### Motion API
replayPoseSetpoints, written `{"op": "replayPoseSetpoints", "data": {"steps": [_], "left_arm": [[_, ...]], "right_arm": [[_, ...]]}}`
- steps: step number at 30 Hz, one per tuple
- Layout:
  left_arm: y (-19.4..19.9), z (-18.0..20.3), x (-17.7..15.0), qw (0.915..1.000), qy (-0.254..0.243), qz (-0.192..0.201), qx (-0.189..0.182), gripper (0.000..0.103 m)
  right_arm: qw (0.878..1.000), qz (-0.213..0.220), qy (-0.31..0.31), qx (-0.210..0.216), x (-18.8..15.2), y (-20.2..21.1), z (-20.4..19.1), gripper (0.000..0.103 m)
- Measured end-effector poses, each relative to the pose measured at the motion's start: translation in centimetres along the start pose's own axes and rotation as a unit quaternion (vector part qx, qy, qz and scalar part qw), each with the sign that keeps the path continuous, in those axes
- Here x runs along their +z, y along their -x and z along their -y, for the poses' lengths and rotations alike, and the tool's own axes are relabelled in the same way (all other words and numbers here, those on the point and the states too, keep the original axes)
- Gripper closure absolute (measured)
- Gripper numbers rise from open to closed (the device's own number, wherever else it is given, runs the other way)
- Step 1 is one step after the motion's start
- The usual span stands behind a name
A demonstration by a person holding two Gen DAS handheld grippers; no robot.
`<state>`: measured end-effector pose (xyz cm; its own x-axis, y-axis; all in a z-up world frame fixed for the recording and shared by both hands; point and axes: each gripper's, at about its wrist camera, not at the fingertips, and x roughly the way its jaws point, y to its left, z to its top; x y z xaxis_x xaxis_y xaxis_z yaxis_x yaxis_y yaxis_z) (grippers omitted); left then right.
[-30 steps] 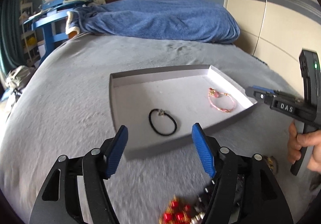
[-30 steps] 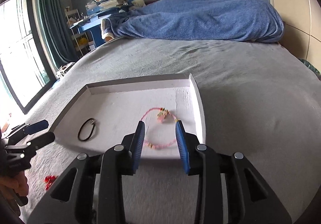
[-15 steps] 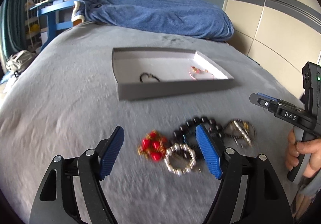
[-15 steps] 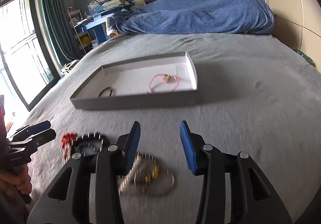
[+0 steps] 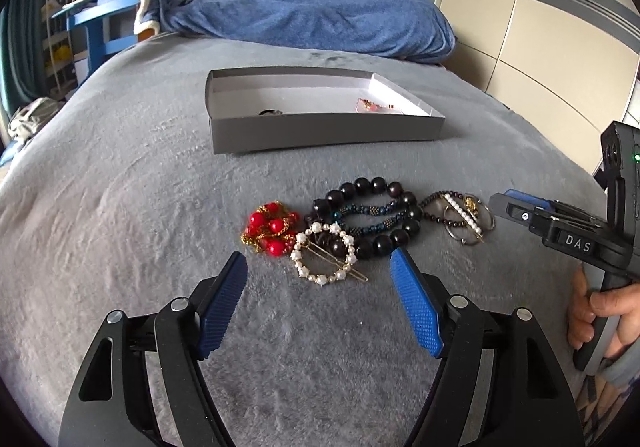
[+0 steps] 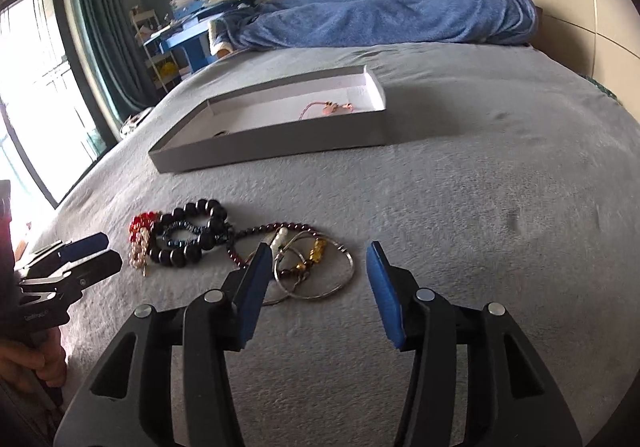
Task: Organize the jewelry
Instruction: 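Move both open tools back over the jewelry pile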
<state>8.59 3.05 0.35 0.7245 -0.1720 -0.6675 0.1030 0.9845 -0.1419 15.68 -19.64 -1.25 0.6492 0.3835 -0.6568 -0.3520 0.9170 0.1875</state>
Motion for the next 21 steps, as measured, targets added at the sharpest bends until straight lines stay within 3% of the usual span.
{"op": "replayPoseSetpoints", "data": {"steps": [5, 18, 21], "left_arm": [[-0.7, 0.0, -0.4, 0.9998, 0.005, -0.018, 0.006, 0.028], [-1.3, 0.2, -0.3, 0.999, 0.004, -0.041, 0.015, 0.028], [-1.6, 0.2, 0.0, 0.9989, 0.009, -0.045, 0.011, 0.035]], "right_arm": [[1.0, -0.028, -0.004, 0.003, 0.0, -1.3, 0.0, 0.054], [0.999, -0.052, 0.003, 0.011, 0.2, -2.9, -0.3, 0.051], [0.999, -0.047, 0.002, 0.011, 0.2, -2.7, -0.2, 0.057]]}}
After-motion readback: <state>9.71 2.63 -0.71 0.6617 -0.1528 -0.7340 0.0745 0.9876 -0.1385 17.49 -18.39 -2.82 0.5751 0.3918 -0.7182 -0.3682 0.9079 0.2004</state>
